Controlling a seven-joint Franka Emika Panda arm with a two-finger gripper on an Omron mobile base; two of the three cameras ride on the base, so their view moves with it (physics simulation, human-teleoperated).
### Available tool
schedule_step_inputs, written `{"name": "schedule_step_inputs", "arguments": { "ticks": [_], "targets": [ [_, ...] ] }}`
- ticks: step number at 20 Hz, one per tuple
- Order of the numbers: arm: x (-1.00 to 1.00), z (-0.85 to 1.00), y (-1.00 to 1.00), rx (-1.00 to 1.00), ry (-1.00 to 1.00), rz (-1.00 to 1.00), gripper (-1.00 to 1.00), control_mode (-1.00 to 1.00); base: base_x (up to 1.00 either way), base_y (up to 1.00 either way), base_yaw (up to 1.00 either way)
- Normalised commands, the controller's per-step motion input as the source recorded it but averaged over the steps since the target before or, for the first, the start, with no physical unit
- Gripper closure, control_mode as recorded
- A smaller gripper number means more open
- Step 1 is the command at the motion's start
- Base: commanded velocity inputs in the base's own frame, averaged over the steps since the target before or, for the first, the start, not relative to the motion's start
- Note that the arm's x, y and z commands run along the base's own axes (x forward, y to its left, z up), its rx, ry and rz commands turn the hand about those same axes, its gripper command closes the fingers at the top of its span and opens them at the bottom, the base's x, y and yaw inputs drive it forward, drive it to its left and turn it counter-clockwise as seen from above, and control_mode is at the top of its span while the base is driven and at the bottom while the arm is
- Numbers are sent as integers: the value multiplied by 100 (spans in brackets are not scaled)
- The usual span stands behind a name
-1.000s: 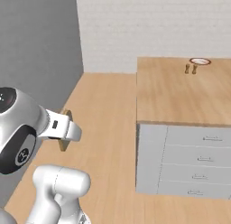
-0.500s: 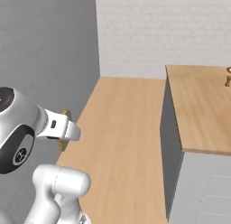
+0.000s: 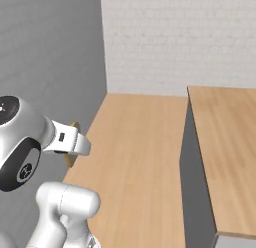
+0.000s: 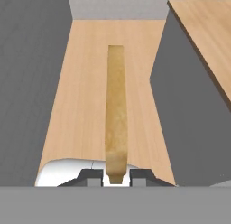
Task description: Start the toaster. Once the lever pops up, take the bread to the plate on the dining counter.
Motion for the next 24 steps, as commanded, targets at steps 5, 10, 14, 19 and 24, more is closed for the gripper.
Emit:
{"name": "schedule_step_inputs", "arguments": {
  "ticks": [5, 10, 14, 19, 24],
  "targets": [
    [0, 0, 0, 0, 0, 0, 100, 100, 100, 23, 0],
    [0, 0, 0, 0, 0, 0, 100, 100, 100, 18, 0],
    [0, 0, 0, 0, 0, 0, 100, 100, 100, 29, 0],
    [0, 0, 0, 0, 0, 0, 100, 100, 100, 17, 0],
    [0, 0, 0, 0, 0, 0, 100, 100, 100, 11, 0]
  ]
}}
